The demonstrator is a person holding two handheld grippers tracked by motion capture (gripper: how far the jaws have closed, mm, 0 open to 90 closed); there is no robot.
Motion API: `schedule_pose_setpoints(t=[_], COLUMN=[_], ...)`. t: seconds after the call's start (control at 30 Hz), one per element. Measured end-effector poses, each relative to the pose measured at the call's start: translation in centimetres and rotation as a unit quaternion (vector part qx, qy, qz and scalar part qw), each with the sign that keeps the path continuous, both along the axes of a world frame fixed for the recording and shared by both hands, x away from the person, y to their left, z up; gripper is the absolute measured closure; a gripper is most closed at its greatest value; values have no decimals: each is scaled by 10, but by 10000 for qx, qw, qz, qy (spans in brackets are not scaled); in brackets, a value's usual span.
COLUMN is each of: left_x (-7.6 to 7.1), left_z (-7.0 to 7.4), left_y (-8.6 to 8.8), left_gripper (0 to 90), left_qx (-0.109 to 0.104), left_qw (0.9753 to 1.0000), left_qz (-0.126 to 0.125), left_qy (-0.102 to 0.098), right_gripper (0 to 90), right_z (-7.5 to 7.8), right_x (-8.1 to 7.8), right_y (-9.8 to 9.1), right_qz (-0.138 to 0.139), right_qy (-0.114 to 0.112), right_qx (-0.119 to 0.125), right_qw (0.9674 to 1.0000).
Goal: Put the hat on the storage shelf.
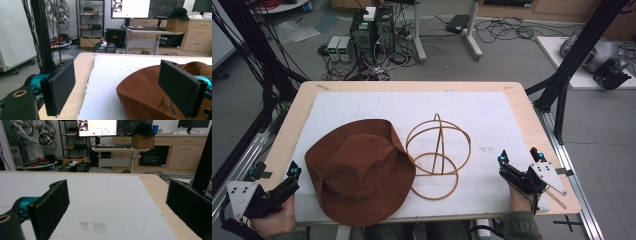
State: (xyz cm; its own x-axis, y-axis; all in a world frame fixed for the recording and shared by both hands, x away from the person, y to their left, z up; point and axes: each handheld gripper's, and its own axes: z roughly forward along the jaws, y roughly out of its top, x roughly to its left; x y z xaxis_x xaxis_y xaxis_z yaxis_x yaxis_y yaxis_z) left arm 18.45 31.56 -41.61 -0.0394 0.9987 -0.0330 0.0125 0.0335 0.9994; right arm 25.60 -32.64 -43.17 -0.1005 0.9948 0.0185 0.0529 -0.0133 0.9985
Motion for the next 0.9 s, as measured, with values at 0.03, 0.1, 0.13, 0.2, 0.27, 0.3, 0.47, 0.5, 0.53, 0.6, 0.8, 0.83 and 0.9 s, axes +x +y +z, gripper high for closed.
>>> schedule_pose_setpoints(t=[0.03, 0.1, 0.13, 0.2, 0.27, 0.3, 0.47, 0.5, 0.53, 0.6, 0.8, 0.83, 0.9], left_x=[0, 0, 0, 0, 0, 1, 1, 1, 1, 2, 6, 6, 6], left_z=[0, 0, 0, 0, 0, 0, 0, 0, 0, 0, 9, 12, 18], left_y=[0, 0, 0, 0, 0, 0, 0, 0, 0, -1, -2, -2, -2], left_gripper=[151, 151, 151, 151, 150, 150, 151, 151, 151, 151, 150, 150, 150], left_qx=[5, -3, -3, -11, -6, -6, -7, -5, 8, 114, 188, 218, 225], left_qw=[10000, 10000, 10000, 10000, 10000, 10000, 10000, 10000, 10000, 9999, 9977, 9971, 9950], left_qz=[1, -7, -5, -13, -19, -20, -44, -51, -56, -92, -647, -723, -967], left_qy=[-3, 2, -4, -2, -8, -6, 20, 17, 24, 69, 120, 126, 129], right_gripper=[41, 40, 41, 40, 41, 41, 40, 40, 40, 41, 41, 41, 41], right_z=[0, 0, 0, 0, 0, 0, 0, 0, 0, 0, -1, -1, -1], right_x=[0, 0, 0, 0, 0, 0, 0, 0, 0, 0, 1, 1, 1], right_y=[0, -1, -1, -1, -1, -1, -1, -1, -1, -1, -2, -2, -2], right_qz=[-8, 1, 0, -11, -18, -21, -9, -9, -13, -8, 11, 11, 14], right_qy=[1, -4, 12, 23, 27, 21, 34, 34, 36, 37, 27, 27, 28], right_qx=[1, 19, 61, 57, 73, 72, 75, 75, 80, 70, 71, 71, 74], right_qw=[10000, 10000, 10000, 10000, 10000, 10000, 10000, 10000, 10000, 10000, 10000, 10000, 10000])
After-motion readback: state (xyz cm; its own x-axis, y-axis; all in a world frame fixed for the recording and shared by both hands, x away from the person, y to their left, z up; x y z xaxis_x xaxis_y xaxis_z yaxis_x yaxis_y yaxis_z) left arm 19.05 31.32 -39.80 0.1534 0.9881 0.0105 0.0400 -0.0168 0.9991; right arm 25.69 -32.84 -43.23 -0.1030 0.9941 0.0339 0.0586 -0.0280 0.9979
